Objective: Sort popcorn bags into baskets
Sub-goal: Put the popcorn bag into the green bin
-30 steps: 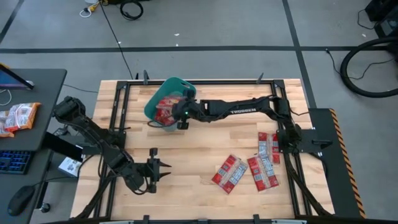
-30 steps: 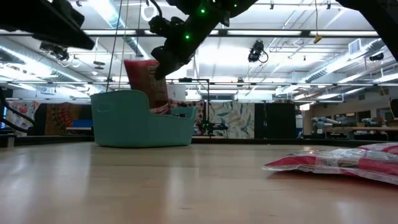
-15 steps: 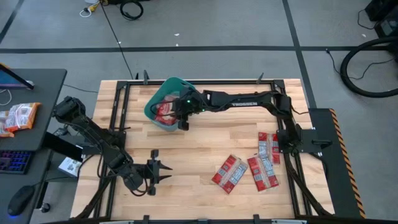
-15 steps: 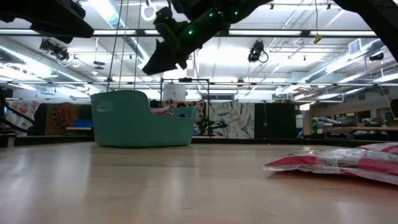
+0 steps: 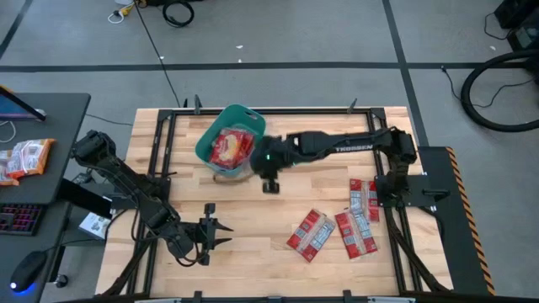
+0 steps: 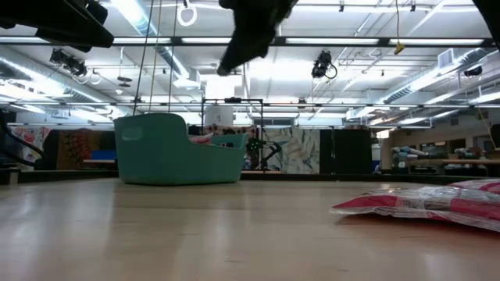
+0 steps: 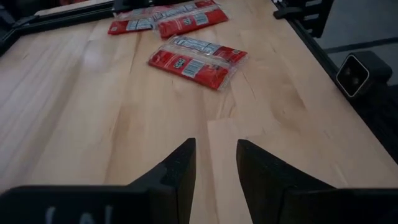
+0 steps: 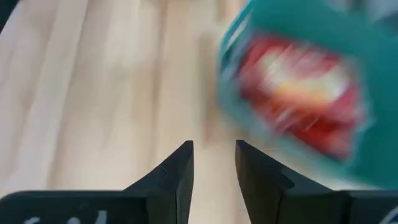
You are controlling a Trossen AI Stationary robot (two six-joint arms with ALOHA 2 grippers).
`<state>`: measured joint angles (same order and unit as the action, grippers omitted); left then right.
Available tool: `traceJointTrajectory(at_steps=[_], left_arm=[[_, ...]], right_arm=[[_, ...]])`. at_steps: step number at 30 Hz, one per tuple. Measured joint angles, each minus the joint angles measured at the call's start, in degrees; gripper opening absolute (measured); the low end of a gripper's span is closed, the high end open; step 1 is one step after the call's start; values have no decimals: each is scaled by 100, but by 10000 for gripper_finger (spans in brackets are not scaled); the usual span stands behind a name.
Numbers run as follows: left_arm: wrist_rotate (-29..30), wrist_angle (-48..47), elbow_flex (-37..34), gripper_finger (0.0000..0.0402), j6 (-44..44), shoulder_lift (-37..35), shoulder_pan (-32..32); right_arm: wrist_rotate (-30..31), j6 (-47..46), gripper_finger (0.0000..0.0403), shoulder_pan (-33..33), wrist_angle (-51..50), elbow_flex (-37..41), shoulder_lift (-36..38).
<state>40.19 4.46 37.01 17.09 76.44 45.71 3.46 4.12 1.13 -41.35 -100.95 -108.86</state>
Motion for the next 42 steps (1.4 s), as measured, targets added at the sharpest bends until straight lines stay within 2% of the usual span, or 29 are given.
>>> traceJointTrajectory(at_steps=[6, 10, 17, 25, 28, 34, 39, 42], left_arm=[[87, 3, 0, 121, 179, 0, -45], [109, 26, 0, 121, 210, 0, -159], [104, 120, 4, 121, 481, 45, -580], [-289, 208, 4, 121, 475, 46, -967], [-467, 254, 4, 121, 320, 46, -1059], [-1147, 956, 7, 121, -373, 284, -1372], [-1603, 1641, 15, 121, -753, 718, -1607], [-1712, 1712, 15, 121, -774, 849, -1737]], right_arm=[[427, -690, 122, -695, -1539, 64, -59], [760, -1291, 122, -1256, -1843, 337, -22], [896, -2312, 122, -2246, -1826, 885, 4], [874, -3638, 122, -3288, -1835, 1583, 0], [1126, -3983, 122, -3691, -1824, 1659, -96], [1281, -4347, 122, -4268, -1884, 1380, -706], [1163, -4732, 121, -4426, -2122, 1054, -1155], [1199, -5031, 121, -4471, -2289, 1024, -1290]])
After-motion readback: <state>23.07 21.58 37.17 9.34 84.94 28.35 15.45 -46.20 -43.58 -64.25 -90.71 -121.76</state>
